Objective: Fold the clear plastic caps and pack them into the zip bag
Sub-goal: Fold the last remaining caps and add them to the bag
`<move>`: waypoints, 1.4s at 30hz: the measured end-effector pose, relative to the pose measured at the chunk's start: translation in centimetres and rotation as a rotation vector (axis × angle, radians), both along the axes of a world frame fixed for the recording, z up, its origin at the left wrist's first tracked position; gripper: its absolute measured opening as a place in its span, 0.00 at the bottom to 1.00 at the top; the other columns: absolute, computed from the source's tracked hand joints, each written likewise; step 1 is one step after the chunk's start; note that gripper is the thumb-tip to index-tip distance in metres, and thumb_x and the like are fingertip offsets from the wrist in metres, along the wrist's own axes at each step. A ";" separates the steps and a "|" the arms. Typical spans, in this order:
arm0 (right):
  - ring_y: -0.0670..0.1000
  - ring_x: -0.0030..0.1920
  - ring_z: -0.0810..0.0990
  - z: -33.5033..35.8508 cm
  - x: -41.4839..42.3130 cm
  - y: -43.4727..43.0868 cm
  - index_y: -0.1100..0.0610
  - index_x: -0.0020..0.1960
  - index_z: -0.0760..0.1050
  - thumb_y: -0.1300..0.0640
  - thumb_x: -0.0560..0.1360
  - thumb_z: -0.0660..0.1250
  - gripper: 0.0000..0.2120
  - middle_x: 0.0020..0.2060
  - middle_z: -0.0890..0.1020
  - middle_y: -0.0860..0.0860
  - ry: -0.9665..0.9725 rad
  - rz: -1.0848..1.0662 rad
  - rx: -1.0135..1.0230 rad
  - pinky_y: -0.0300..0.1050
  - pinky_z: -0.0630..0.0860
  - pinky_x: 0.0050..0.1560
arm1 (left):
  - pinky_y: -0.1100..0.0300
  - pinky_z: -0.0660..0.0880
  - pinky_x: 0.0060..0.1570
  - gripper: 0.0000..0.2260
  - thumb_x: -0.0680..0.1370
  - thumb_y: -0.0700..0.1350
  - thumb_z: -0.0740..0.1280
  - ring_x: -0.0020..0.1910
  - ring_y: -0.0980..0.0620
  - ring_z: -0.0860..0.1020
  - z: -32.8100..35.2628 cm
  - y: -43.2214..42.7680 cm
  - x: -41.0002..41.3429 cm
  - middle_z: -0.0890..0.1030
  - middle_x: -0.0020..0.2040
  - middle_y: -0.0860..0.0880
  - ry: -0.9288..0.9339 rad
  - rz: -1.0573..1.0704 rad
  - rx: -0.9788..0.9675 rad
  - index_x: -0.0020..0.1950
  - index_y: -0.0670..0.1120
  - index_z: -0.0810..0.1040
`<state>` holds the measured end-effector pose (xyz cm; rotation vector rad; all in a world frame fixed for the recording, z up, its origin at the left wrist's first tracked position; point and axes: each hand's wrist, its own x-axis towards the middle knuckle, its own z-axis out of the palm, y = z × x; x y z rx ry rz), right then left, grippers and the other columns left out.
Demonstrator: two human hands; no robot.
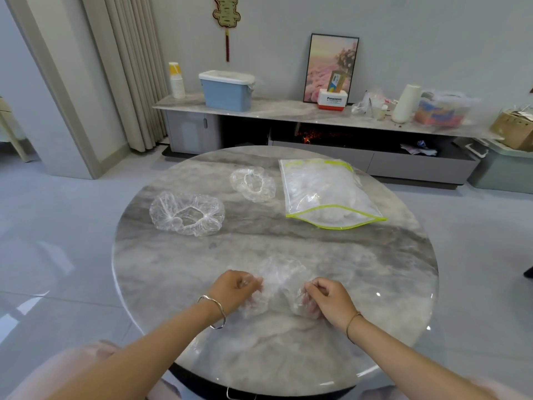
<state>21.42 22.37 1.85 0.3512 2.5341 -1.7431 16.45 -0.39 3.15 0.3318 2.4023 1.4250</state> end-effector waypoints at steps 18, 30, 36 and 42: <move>0.44 0.68 0.63 -0.9 1.1 -2.9 0.55 0.68 0.69 0.51 0.79 0.51 0.22 0.70 0.68 0.48 0.431 0.399 0.780 0.37 0.50 0.71 | 0.61 0.35 0.69 0.47 0.61 0.67 0.21 0.76 0.52 0.42 -3.3 1.6 0.6 0.39 0.76 0.55 0.479 -0.511 -0.690 0.77 0.51 0.41; 0.39 0.72 0.29 -3.1 1.3 -1.4 0.43 0.72 0.32 0.32 0.68 0.29 0.34 0.71 0.33 0.37 0.140 0.617 0.942 0.39 0.28 0.71 | 0.55 0.36 0.70 0.42 0.62 0.68 0.18 0.75 0.49 0.39 -5.1 1.4 0.9 0.37 0.73 0.53 0.490 -0.452 -0.769 0.72 0.50 0.34; 0.36 0.73 0.38 -2.1 1.0 -1.5 0.46 0.77 0.42 0.37 0.79 0.46 0.31 0.75 0.44 0.38 0.124 0.592 0.866 0.37 0.32 0.72 | 0.55 0.48 0.72 0.45 0.65 0.70 0.25 0.75 0.50 0.51 -2.7 1.7 0.4 0.50 0.78 0.53 0.462 -0.468 -0.818 0.77 0.51 0.48; 0.34 0.71 0.51 0.1 1.3 -1.3 0.45 0.74 0.58 0.34 0.74 0.60 0.32 0.72 0.60 0.39 0.371 0.645 0.743 0.37 0.40 0.73 | 0.57 0.70 0.56 0.17 0.82 0.54 0.52 0.60 0.51 0.72 -0.2 1.2 -0.1 0.71 0.61 0.50 0.272 -0.363 -0.742 0.68 0.54 0.69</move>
